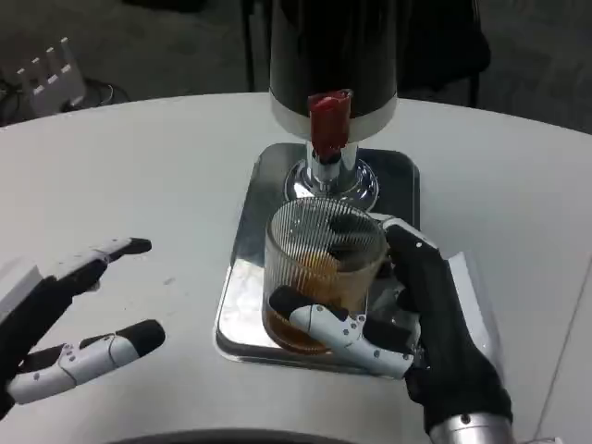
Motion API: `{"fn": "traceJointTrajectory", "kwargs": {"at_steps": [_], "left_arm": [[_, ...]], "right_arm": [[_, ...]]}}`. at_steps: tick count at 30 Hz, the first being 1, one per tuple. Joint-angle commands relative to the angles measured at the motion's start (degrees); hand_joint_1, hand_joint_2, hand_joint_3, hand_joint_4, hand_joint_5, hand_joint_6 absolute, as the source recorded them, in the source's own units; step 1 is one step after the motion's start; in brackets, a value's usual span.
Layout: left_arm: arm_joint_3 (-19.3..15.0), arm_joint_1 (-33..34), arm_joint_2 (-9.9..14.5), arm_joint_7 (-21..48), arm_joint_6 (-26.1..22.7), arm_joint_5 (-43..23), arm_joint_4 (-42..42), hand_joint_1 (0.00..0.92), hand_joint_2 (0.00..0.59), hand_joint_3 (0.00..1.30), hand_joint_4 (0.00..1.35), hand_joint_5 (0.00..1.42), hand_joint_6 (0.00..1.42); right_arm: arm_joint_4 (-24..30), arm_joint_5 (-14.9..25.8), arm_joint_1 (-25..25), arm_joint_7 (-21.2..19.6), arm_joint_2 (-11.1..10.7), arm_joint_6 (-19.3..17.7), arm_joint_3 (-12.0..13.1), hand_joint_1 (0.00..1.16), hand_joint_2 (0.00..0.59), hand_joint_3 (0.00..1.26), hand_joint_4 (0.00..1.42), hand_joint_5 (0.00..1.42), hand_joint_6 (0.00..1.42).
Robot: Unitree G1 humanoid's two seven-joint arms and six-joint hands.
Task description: Grasp the cup under the faucet to collect the drink, then remove the cup.
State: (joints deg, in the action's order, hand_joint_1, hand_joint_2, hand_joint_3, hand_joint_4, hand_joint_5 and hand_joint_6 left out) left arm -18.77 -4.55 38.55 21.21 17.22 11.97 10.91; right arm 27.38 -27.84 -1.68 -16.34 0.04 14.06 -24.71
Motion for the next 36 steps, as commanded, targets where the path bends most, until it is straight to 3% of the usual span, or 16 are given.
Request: {"fn": "traceJointTrajectory", "kwargs": {"at_steps": [1,5,13,28,36], "left_arm": [[0.48,-1.51,0.5,-0.12,0.05,1.09,2.01,0.0,0.1,0.15,0.02,0.05,0.19],[1.1,-2.32,0.33,-0.11,0.07,1.76,3.62,0.0,0.101,0.15,0.01,0.04,0.19],[2.36,-4.29,0.55,-0.37,1.51,5.67,7.41,0.0,0.101,0.08,0.0,0.0,0.16],[4.15,-5.99,1.49,-0.06,7.72,9.87,9.36,0.0,0.095,0.03,0.0,0.0,0.1],[4.45,-6.33,2.27,0.26,7.3,13.48,10.67,0.0,0.094,0.0,0.0,0.0,0.06]], "right_arm": [[2.13,-1.46,0.68,1.41,-1.09,-4.43,0.51,0.79,0.207,0.89,0.95,1.12,1.14],[2.77,-1.76,1.56,3.21,-1.8,-5.69,1.86,0.8,0.209,0.89,0.95,1.12,1.15],[4.99,-2.94,2.51,6.73,-5.75,-9.24,4.86,0.81,0.205,0.91,0.95,1.14,1.16],[7.92,-2.79,4.13,10.94,-6.84,-11.24,6.54,0.81,0.201,0.91,0.97,1.15,1.18],[9.11,-2.79,5.29,12.13,-7.12,-12.15,7.32,0.82,0.201,0.91,0.97,1.16,1.2]]}}
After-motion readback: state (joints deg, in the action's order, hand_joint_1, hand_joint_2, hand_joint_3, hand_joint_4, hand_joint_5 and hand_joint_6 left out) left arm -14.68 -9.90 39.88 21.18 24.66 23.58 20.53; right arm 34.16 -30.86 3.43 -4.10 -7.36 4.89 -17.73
